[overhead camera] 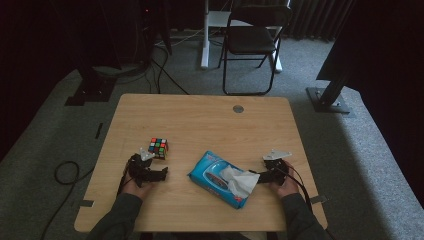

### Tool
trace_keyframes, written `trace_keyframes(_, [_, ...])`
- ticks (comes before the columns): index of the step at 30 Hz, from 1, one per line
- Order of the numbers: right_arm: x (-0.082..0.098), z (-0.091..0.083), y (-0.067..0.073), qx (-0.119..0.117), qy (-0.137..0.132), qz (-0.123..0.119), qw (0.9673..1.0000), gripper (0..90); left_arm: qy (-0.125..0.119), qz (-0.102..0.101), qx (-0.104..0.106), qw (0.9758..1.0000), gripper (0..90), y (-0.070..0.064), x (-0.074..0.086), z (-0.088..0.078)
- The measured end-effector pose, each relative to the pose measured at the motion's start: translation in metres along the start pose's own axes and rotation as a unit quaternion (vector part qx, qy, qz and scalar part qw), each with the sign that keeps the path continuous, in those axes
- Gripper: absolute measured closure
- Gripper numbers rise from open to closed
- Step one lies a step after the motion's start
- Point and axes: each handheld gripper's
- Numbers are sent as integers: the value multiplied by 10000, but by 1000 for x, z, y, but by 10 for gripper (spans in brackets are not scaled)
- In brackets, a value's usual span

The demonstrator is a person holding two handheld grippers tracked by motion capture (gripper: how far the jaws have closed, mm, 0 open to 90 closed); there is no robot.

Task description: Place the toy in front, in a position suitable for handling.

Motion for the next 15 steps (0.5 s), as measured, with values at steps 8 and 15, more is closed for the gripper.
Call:
trace_keyframes(8, [1,-1,2,14,18,23,10000,129,-1,4,8,10000,9,0,0,0])
trace_keyframes(15, [1,-2,4,92,13,84,9999,151,-23,-2,12,10000,47,1,-3,0])
Point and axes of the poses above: each handheld gripper's, and its own axes: z roughly forward along the jaws, x roughly out of its underside, y roughly to its left, and after that the axes turned 13 degrees about -z, right-handed
